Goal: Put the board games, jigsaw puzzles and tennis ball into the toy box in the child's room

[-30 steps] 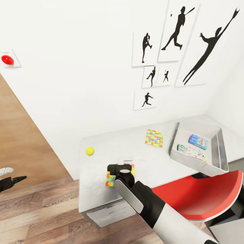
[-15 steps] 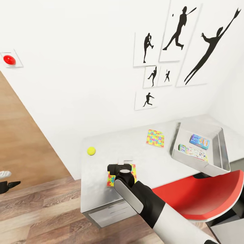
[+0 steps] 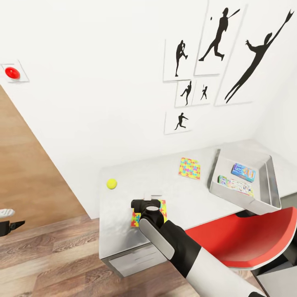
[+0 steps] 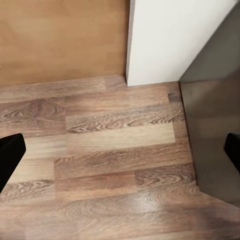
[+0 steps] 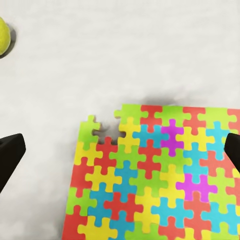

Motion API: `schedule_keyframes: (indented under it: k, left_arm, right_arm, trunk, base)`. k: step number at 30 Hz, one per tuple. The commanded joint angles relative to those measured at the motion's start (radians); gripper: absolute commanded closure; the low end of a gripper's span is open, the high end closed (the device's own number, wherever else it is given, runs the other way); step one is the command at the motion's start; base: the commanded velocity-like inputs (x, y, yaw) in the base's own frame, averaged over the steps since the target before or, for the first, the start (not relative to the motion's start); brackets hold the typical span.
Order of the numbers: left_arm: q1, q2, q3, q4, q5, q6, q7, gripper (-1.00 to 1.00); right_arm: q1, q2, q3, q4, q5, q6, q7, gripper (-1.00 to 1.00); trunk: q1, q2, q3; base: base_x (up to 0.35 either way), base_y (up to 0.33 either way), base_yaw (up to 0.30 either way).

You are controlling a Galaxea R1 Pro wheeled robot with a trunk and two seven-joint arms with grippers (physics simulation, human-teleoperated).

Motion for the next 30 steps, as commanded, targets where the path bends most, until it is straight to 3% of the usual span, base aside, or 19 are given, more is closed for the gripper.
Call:
schedule_keyframes:
  k: [1, 7, 14, 30]
  left_arm:
    - [-0.001, 0.0, 0.003, -0.001, -0.008, 0.005, -0.009, -1.0]
    - [-0.001, 0.005, 0.036, 0.0, -0.007, 0.007, -0.011, -1.0]
    - [-0.001, 0.011, 0.126, 0.0, -0.008, 0.011, -0.035, -1.0]
    - [-0.001, 0.014, 0.149, 0.0, -0.012, 0.01, -0.074, -1.0]
  right_arm:
    - [-0.001, 0.0, 0.001, 0.0, -0.005, 0.004, -0.007, -1.0]
    - [-0.001, 0.0, -0.002, 0.002, -0.005, 0.003, -0.007, -1.0]
    - [-0.001, 0.0, -0.005, 0.003, -0.006, 0.002, -0.007, -1.0]
    - [-0.001, 0.0, -0.004, 0.002, -0.005, -0.013, -0.007, -1.0]
  trunk:
    - [0.001, -0.002, -0.002]
    - [0.001, -0.002, -0.003]
    - [0.001, -0.002, -0.007]
    - [0.001, -0.002, -0.016]
  base:
    - [0.0, 0.001, 0.0]
    - [0.0, 0.0, -0.025]
    - [0.0, 0.0, -0.167]
    - [0.006, 0.002, -0.19]
